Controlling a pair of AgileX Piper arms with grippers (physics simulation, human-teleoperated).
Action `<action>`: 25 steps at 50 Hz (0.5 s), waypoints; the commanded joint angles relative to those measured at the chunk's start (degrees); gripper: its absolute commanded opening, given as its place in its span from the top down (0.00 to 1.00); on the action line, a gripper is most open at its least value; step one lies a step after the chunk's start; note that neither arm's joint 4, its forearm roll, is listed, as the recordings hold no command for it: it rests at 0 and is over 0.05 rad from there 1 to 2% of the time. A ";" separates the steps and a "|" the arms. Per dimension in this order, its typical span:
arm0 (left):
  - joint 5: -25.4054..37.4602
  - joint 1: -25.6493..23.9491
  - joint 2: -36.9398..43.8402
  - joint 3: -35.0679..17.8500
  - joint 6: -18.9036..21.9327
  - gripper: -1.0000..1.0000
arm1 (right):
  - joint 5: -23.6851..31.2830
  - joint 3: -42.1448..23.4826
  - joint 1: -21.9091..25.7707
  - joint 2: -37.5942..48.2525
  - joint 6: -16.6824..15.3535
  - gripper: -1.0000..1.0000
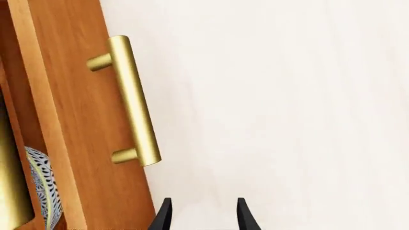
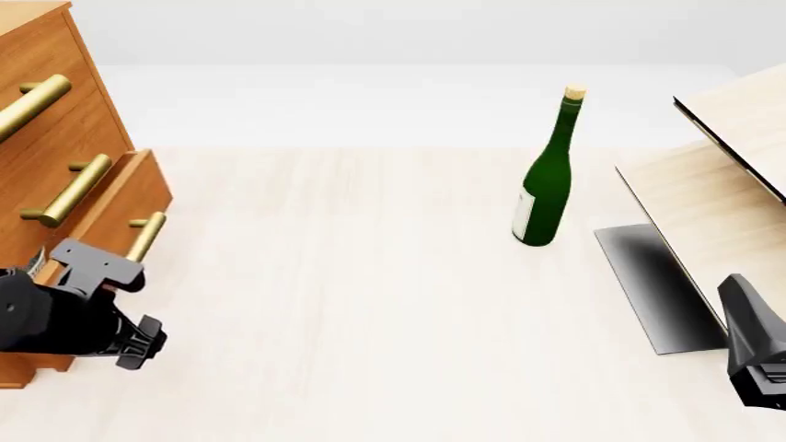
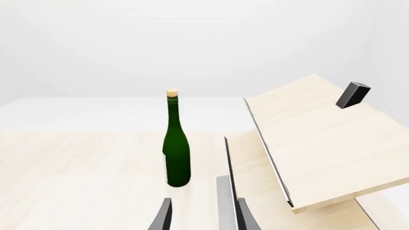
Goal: Put the bowl in the bottom drawer of the cabinet and close it.
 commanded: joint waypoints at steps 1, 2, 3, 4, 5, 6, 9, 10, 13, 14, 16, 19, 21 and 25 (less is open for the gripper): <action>-0.34 2.13 0.73 -0.10 -1.43 0.00 | -0.01 0.00 0.00 0.02 -0.01 0.00; -0.27 2.34 0.85 -0.25 -1.47 0.00 | -0.01 0.00 0.00 0.02 -0.01 0.00; -0.17 2.31 0.94 -0.40 -1.59 0.00 | -0.01 0.00 0.00 0.02 -0.01 0.00; -0.08 2.36 0.92 -0.51 -1.64 0.00 | -0.01 0.00 0.00 0.02 -0.01 0.00; 0.08 2.55 0.86 -0.68 -1.72 0.00 | -0.01 0.00 0.00 0.02 -0.01 0.00; 0.19 2.40 1.04 -0.92 -1.84 0.00 | -0.01 0.00 0.00 0.02 -0.01 0.00; 0.86 2.72 2.04 -2.56 -2.59 0.00 | -0.01 0.00 0.00 0.02 -0.01 0.00; 1.09 2.79 2.45 -3.17 -2.85 0.00 | -0.01 0.00 0.00 0.02 -0.01 0.00; 1.19 3.51 2.83 -3.64 -3.00 0.00 | -0.01 0.00 0.00 0.02 -0.01 0.00; 1.21 3.46 3.28 -3.94 -3.22 0.00 | -0.01 0.00 0.00 0.02 -0.01 0.00; 1.21 3.97 3.50 -4.09 -3.25 0.00 | -0.01 0.00 0.00 0.02 -0.01 0.00; 1.26 4.22 3.44 -4.04 -3.48 0.00 | -0.01 0.00 0.00 0.02 -0.01 0.00; 1.19 4.28 3.54 -4.01 -3.49 0.00 | -0.01 0.00 0.00 0.02 -0.01 0.00; 0.82 4.87 3.94 -3.74 -3.49 0.00 | -0.01 0.00 0.00 0.02 -0.01 0.00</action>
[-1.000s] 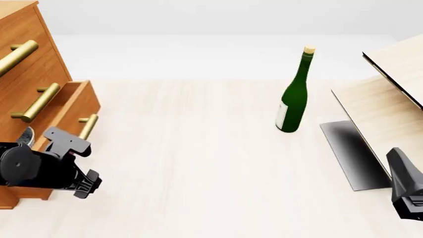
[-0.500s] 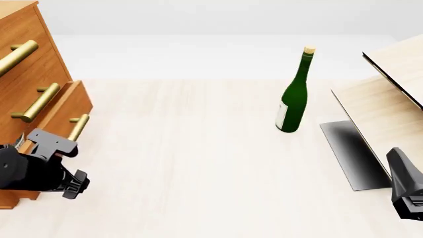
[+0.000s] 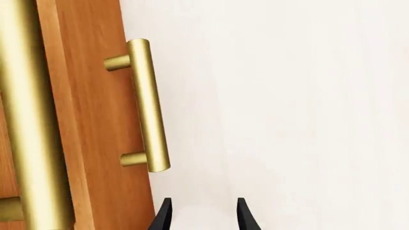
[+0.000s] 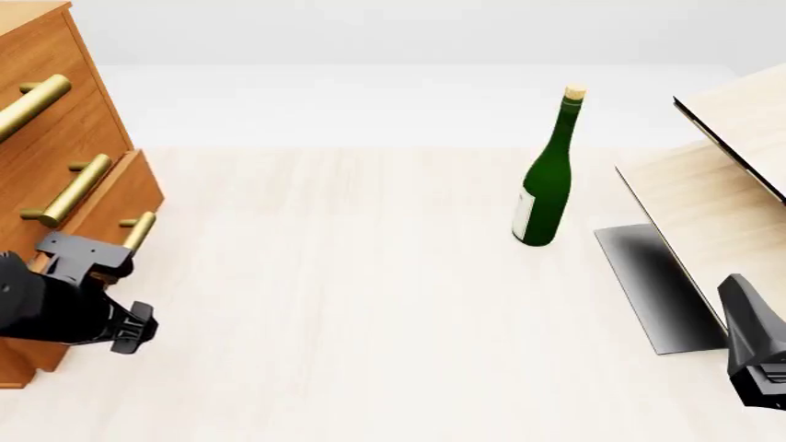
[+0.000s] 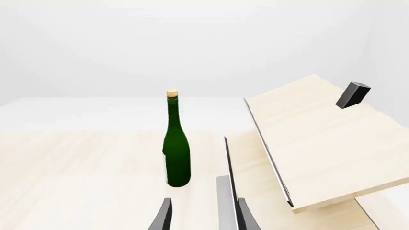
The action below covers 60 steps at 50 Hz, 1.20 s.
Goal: Put the bowl in the bottom drawer of the cabinet and close it.
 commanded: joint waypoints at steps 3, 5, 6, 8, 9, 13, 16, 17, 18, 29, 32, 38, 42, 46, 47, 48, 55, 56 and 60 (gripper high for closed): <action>-0.95 2.32 2.00 -0.35 -1.49 0.00 | -0.01 0.00 0.00 0.02 -0.01 0.00; -1.04 2.52 2.22 -0.31 -1.63 0.00 | -0.01 0.00 0.00 0.02 -0.01 0.00; -1.05 2.52 2.22 -0.31 -1.63 0.00 | -0.01 0.00 0.00 0.02 -0.01 0.00; -1.28 3.19 2.40 -0.12 -1.57 0.00 | -0.01 0.00 0.00 0.02 -0.01 0.00; -1.42 3.48 2.47 -0.02 -1.49 0.00 | -0.01 0.00 0.00 0.02 -0.01 0.00; -1.72 4.55 3.17 0.02 -1.76 0.00 | -0.01 0.00 0.00 0.02 -0.01 0.00; -1.94 5.27 3.29 0.18 -1.71 0.00 | -0.01 0.00 0.00 0.02 -0.01 0.00; -1.97 5.64 3.24 0.26 -1.64 0.00 | -0.01 0.00 0.00 0.02 -0.01 0.00; -1.92 5.77 3.16 0.25 -1.69 0.00 | -0.01 0.00 0.00 0.02 -0.01 0.00; -2.89 9.68 3.50 1.07 -1.48 0.00 | -0.01 0.00 0.00 0.02 -0.01 0.00; -2.88 10.32 3.47 1.07 -1.48 0.00 | -0.01 0.00 0.00 0.02 -0.01 0.00; -2.99 13.01 3.25 1.22 -1.51 0.00 | -0.01 0.00 0.00 0.02 -0.01 0.00; -2.79 15.16 3.93 0.63 -1.91 0.00 | -0.01 0.00 0.00 0.02 -0.01 0.00; -3.00 18.30 3.56 0.79 -1.19 0.00 | -0.01 0.00 0.00 0.02 -0.01 0.00; -3.16 19.14 3.48 0.81 -0.97 0.00 | -0.01 0.00 0.00 0.02 -0.01 0.00; -3.42 20.54 3.68 0.94 -0.47 0.00 | -0.01 0.00 0.00 0.02 -0.01 0.00; -4.32 24.71 4.35 1.27 0.59 0.00 | -0.01 0.00 0.00 0.02 -0.01 0.00; -4.63 25.10 4.73 1.40 0.97 0.00 | -0.01 0.00 0.00 0.02 -0.01 0.00; -4.97 26.26 6.11 1.25 0.66 0.00 | -0.01 0.00 0.00 0.02 -0.01 0.00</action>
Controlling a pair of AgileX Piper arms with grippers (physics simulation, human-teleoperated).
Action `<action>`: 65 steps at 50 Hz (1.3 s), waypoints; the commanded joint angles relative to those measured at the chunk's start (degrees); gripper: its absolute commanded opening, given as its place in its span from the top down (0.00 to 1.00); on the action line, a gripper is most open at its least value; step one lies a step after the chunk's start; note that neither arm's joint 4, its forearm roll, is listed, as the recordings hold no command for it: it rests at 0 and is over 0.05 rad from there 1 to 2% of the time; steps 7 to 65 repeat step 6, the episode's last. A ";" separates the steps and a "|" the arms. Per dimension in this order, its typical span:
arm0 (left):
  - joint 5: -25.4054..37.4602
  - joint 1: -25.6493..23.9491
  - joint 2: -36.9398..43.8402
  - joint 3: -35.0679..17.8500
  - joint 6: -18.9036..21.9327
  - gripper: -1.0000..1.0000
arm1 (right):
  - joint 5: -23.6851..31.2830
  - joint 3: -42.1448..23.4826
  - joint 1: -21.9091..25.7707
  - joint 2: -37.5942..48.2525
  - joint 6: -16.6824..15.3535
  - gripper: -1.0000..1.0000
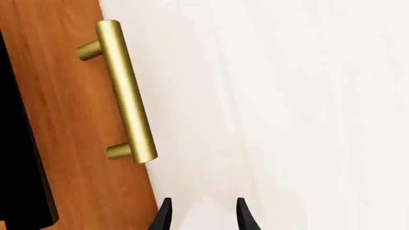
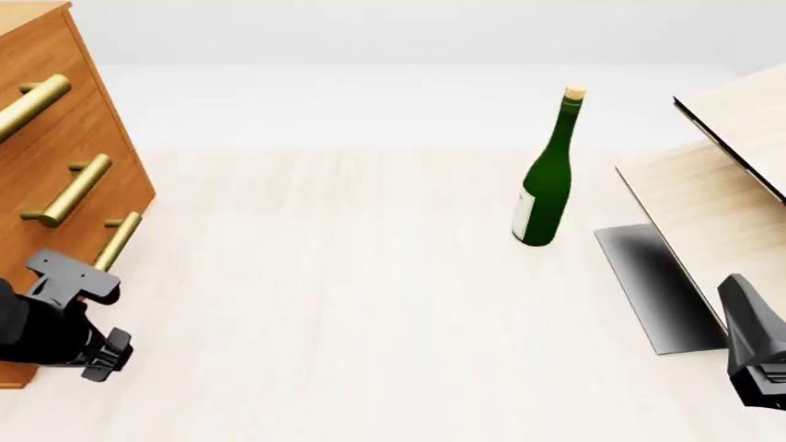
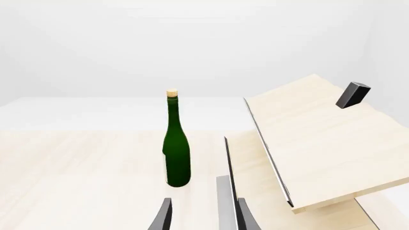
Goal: Put the bowl in the bottom drawer of the cabinet and close it.
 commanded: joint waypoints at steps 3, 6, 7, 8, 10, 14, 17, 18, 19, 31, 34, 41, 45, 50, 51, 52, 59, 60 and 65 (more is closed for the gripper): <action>-2.31 21.70 4.84 -1.81 0.65 0.00 | -0.01 0.00 0.00 0.02 -0.01 0.00; -2.65 21.96 5.12 -1.54 0.92 0.00 | -0.01 0.00 0.00 0.02 -0.01 0.00; -2.65 21.96 5.12 -1.54 0.92 0.00 | -0.01 0.00 0.00 0.02 -0.01 0.00; -2.65 21.96 5.12 -1.54 0.92 0.00 | -0.01 0.00 0.00 0.02 -0.01 0.00; -2.65 21.96 5.12 -1.54 0.92 0.00 | -0.01 0.00 0.00 0.02 -0.01 0.00; -2.65 21.96 5.12 -1.54 0.92 0.00 | -0.01 0.00 0.00 0.02 -0.01 0.00; -2.65 21.96 5.12 -1.54 0.92 0.00 | -0.01 0.00 0.00 0.02 -0.01 0.00; -2.65 21.96 5.12 -1.54 0.92 0.00 | -0.01 0.00 0.00 0.02 -0.01 0.00; -2.65 21.96 5.12 -1.54 0.92 0.00 | -0.01 0.00 0.00 0.02 -0.01 0.00; -2.65 21.96 5.12 -1.54 0.92 0.00 | -0.01 0.00 0.00 0.02 -0.01 0.00; -2.65 21.96 5.12 -1.54 0.92 0.00 | -0.01 0.00 0.00 0.02 -0.01 0.00; -2.65 21.96 5.12 -1.54 0.92 0.00 | -0.01 0.00 0.00 0.02 -0.01 0.00; -2.65 21.96 5.12 -1.54 0.92 0.00 | -0.01 0.00 0.00 0.02 -0.01 0.00; -2.65 21.96 5.12 -1.54 0.92 0.00 | -0.01 0.00 0.00 0.02 -0.01 0.00; -2.65 21.96 5.12 -1.54 0.92 0.00 | -0.01 0.00 0.00 0.02 -0.01 0.00; -2.65 21.96 5.12 -1.54 0.92 0.00 | -0.01 0.00 0.00 0.02 -0.01 0.00; -2.65 21.96 5.12 -1.54 0.92 0.00 | -0.01 0.00 0.00 0.02 -0.01 0.00; -2.65 21.96 5.12 -1.54 0.92 0.00 | -0.01 0.00 0.00 0.02 -0.01 0.00; -2.65 21.96 5.12 -1.54 0.92 0.00 | -0.01 0.00 0.00 0.02 -0.01 0.00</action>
